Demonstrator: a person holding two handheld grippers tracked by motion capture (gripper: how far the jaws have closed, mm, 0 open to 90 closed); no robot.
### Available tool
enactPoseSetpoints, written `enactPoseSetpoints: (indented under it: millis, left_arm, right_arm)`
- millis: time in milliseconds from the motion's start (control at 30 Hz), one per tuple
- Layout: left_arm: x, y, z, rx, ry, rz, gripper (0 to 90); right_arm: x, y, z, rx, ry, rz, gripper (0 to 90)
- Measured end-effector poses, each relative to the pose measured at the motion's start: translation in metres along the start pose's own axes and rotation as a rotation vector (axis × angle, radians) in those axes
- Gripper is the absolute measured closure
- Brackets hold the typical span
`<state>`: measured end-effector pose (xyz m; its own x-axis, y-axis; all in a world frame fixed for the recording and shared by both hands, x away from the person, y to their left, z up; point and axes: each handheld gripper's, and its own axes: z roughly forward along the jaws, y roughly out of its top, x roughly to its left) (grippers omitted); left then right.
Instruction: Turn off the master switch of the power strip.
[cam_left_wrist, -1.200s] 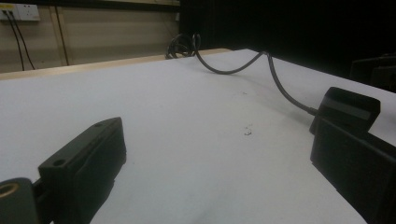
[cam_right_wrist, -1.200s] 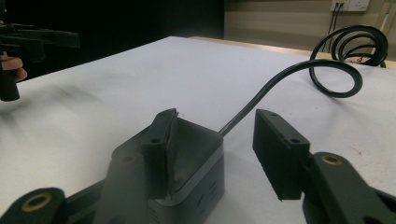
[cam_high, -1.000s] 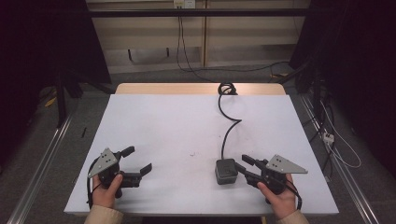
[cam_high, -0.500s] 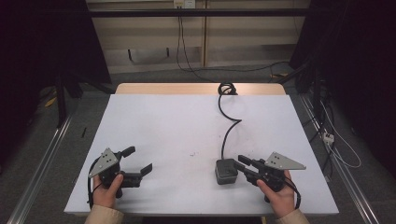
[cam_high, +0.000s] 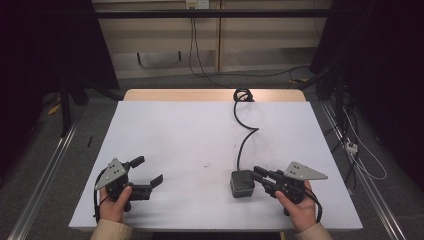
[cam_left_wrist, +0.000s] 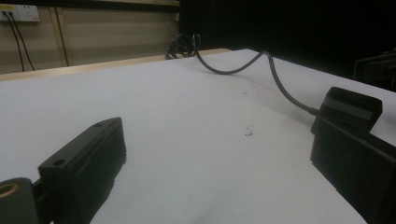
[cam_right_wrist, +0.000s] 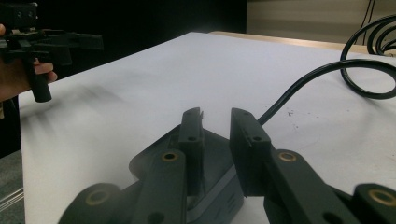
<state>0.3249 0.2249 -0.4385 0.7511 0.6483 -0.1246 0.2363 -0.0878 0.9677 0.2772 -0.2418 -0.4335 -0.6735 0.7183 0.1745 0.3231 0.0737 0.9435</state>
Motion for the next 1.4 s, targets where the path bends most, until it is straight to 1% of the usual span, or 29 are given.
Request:
enactPoseSetpoints:
  millis: [67, 533, 733, 867, 1000, 1133, 1400]
  left_arm:
    - [0.001, 0.0, 0.0, 0.007, 0.001, 0.005, 3.1]
    - [0.001, -0.001, -0.001, 0.005, 0.005, -0.005, 3.1]
    - [0.001, -0.001, -0.002, 0.001, 0.009, -0.002, 3.1]
    - [0.001, -0.001, -0.001, 0.002, 0.011, -0.002, 3.2]
    - [0.0, -0.001, 0.001, 0.004, 0.004, -0.002, 3.2]
    - [-0.001, -0.001, 0.002, 0.01, -0.004, 0.004, 3.2]
    - [0.0, 0.0, 0.002, 0.006, -0.002, 0.003, 3.2]
  right_arm:
    - [0.0, 0.0, 0.001, 0.003, 0.005, 0.001, 76.2]
    - [0.003, 0.001, 0.005, 0.017, 0.044, 0.009, 80.3]
    - [0.005, 0.001, 0.007, 0.021, 0.063, 0.011, 82.3]
    - [0.007, 0.0, 0.007, 0.032, 0.066, 0.009, 83.6]
    - [0.007, 0.0, 0.007, 0.032, 0.069, 0.011, 85.2]
    - [0.009, 0.0, 0.008, 0.034, 0.083, 0.005, 88.0]
    - [0.01, -0.001, 0.009, 0.04, 0.087, -0.003, 89.9]
